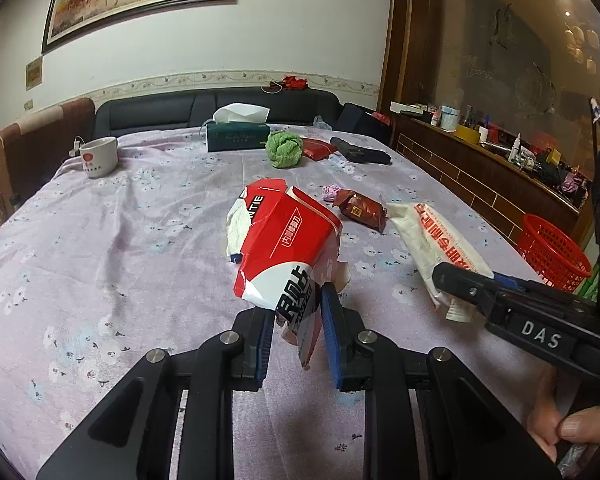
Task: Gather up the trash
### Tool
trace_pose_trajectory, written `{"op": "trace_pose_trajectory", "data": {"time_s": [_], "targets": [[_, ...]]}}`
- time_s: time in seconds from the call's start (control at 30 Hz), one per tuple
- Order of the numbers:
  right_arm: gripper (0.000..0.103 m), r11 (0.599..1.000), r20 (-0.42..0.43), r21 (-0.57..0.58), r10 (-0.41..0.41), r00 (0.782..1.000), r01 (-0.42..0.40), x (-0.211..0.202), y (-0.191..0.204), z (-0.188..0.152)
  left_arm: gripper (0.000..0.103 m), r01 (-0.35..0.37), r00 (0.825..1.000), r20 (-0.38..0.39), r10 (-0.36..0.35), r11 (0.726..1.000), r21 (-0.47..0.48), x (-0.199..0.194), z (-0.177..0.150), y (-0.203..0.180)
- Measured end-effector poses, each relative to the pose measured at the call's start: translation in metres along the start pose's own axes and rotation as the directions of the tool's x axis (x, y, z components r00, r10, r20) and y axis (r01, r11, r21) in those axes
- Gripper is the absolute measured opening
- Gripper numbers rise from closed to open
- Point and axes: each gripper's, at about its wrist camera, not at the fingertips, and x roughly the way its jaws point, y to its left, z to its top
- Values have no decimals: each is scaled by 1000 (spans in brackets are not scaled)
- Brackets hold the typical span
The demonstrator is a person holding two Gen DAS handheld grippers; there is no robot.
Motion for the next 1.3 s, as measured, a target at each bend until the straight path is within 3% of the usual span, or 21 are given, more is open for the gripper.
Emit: {"op": "trace_pose_trajectory", "data": {"time_s": [0.6,1.03,1.3], "targets": [[43,1000,52,12,20,998,-20,-35,-3,2,22,-7,1000,27,6,999,47,-24,1,-19],[43,999,111,12,31,993,-33,-70,-2,1,22,-17,996,86,10,997,82,-62,1,-34],[43,999,137,25,40,990,-44,-85,-3,2,22,-20,997,71,15,997,68,-57,2,-27]]}}
